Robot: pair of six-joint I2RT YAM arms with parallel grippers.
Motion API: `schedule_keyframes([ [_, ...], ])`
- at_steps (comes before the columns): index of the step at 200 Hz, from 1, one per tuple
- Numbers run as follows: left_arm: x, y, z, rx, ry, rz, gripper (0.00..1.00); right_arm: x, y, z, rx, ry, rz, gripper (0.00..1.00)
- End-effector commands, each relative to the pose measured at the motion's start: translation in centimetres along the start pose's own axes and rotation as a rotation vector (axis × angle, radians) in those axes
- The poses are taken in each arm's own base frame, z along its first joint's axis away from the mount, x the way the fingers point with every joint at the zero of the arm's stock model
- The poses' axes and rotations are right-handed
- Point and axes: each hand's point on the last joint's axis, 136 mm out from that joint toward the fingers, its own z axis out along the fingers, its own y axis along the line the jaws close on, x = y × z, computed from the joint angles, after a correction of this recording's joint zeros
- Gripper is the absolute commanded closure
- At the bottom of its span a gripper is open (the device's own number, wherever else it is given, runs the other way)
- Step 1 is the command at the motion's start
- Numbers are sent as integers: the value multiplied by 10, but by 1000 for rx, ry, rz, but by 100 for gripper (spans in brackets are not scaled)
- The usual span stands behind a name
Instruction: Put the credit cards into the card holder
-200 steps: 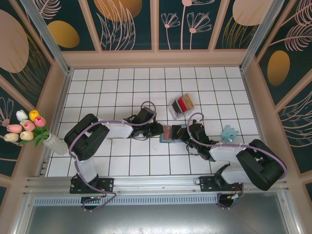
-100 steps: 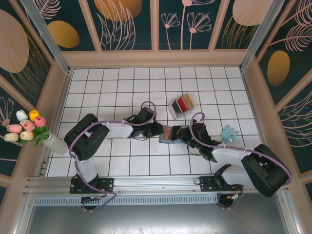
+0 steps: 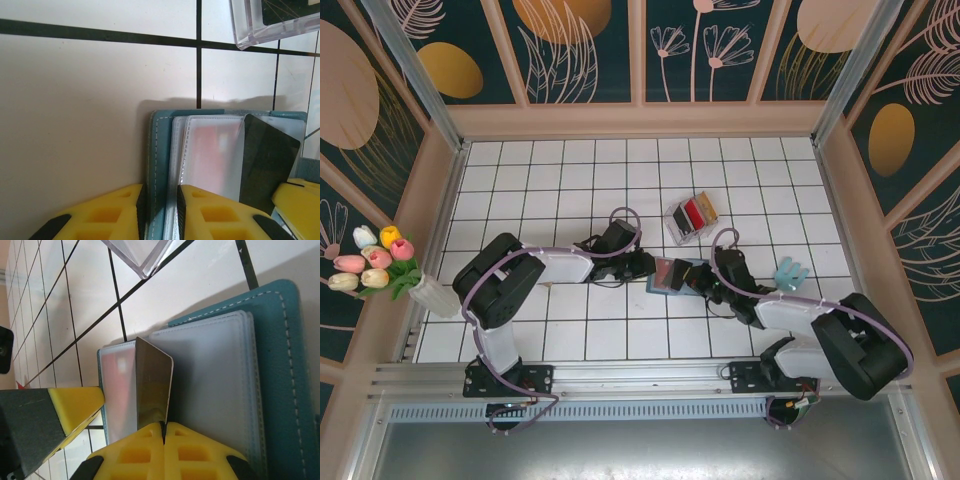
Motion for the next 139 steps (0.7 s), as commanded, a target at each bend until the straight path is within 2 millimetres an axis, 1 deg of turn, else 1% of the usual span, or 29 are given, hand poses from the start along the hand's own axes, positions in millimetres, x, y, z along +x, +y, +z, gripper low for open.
schedule_keyframes([
  [1, 7, 2, 8, -9, 33, 9, 73, 8, 1, -5, -7, 63, -34, 100],
  [33, 8, 4, 9, -16, 36, 11, 74, 15, 4, -8, -40, 109, -61, 100],
  [35, 8, 4, 9, -17, 35, 10, 74, 10, 2, -8, -35, 97, -52, 100],
  [40, 8, 4, 9, -17, 34, 10, 74, 8, 2, -9, -37, 97, -56, 100],
  [70, 8, 4, 9, -16, 36, 9, 74, 8, 4, -8, -55, 147, -80, 100],
  [80, 7, 3, 9, -15, 34, 11, 73, 8, 2, -7, -51, 156, -81, 100],
  [112, 7, 4, 9, -15, 35, 10, 73, 8, 8, -2, -70, 192, -115, 100],
  [139, 8, 6, 10, -22, 36, 9, 74, 9, 10, -3, -80, 208, -125, 100],
])
